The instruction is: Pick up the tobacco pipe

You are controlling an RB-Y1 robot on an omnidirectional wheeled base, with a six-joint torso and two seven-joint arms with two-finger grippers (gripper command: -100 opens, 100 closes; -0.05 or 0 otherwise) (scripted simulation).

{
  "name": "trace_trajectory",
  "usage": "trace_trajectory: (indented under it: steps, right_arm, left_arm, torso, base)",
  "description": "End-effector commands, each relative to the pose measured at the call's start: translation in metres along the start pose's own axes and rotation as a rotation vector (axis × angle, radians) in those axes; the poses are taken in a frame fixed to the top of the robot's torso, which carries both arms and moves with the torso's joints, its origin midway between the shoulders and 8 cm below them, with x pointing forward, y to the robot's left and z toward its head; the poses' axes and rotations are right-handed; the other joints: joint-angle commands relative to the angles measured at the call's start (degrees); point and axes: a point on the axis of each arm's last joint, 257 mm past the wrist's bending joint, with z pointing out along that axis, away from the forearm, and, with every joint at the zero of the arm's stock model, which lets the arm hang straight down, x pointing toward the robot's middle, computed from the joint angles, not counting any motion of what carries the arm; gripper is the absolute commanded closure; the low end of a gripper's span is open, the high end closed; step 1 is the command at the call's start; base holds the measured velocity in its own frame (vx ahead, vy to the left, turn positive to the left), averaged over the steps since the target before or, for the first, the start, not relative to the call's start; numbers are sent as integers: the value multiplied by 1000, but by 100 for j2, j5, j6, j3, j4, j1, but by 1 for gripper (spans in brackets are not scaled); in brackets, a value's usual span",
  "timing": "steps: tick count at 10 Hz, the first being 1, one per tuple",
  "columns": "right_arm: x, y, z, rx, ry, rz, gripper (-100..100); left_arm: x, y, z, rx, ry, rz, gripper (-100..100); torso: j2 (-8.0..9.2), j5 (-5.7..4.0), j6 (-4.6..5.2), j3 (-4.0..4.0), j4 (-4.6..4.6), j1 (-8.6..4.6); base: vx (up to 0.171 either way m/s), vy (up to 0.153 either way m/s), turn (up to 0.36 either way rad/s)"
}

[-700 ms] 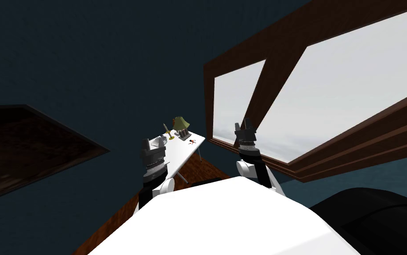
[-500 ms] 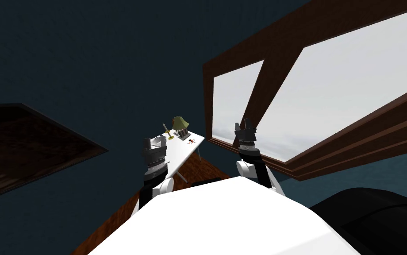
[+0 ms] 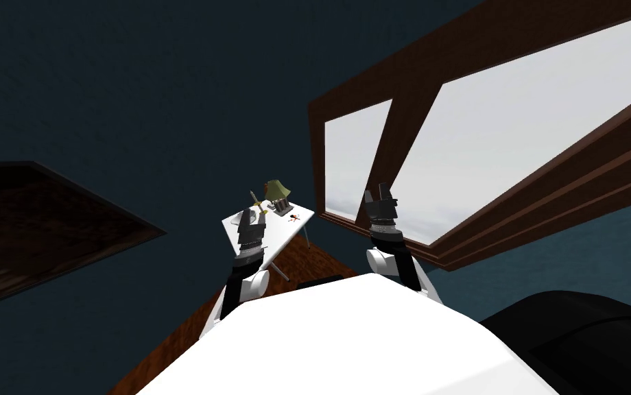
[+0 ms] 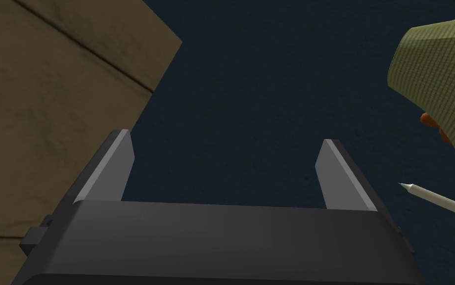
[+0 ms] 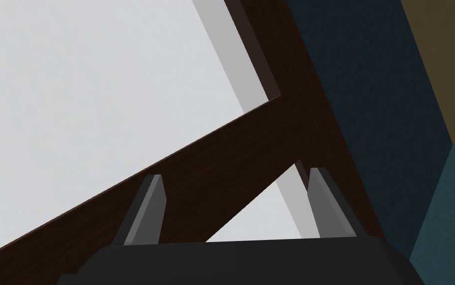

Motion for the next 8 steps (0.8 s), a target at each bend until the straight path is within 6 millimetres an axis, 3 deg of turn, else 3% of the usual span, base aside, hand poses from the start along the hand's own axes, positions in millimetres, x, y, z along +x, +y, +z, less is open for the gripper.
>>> trace_trajectory:
  steps: [1, 2, 3, 4, 5, 7, 8]
  right_arm:
    - [0, 0, 0, 0, 0, 0, 0]
    - [0, 0, 0, 0, 0, 0, 0]
    - [0, 0, 0, 0, 0, 0, 0]
    - [0, 0, 0, 0, 0, 0, 0]
    - [0, 0, 0, 0, 0, 0, 0]
    - [0, 0, 0, 0, 0, 0, 0]
    - [0, 0, 0, 0, 0, 0, 0]
  left_arm:
    - [4, 15, 7, -27, 30, 21, -100]
    - [6, 32, 9, -65, 51, 44, -100]
    - [8, 29, 14, -53, 53, 42, -100]
    - [10, 46, 19, -85, 75, 65, -100]
    - [10, 45, 20, -81, 76, 64, -100]
    - [13, 77, 31, -145, 115, 114, -100]
    - [15, 79, 35, -143, 117, 113, -100]
  torso:
    - [0, 0, 0, 0, 0, 0]
    - [-4, 1, 0, -3, -1, 1]
    - [-4, 1, 1, -2, -1, 2]
    - [-7, 1, 0, -4, -2, 5]
    - [-8, 1, 0, -5, -2, 4]
    - [-10, 2, 1, -6, -3, 5]
    - [-6, 1, 0, -4, -2, 3]
  base:
    - [-36, -25, -25]
    - [-45, -28, -41]
    - [-32, -17, -14]
    - [-29, -19, -31]
    - [-25, -13, -15]
    - [-36, -20, -44]
    - [-30, -20, -14]
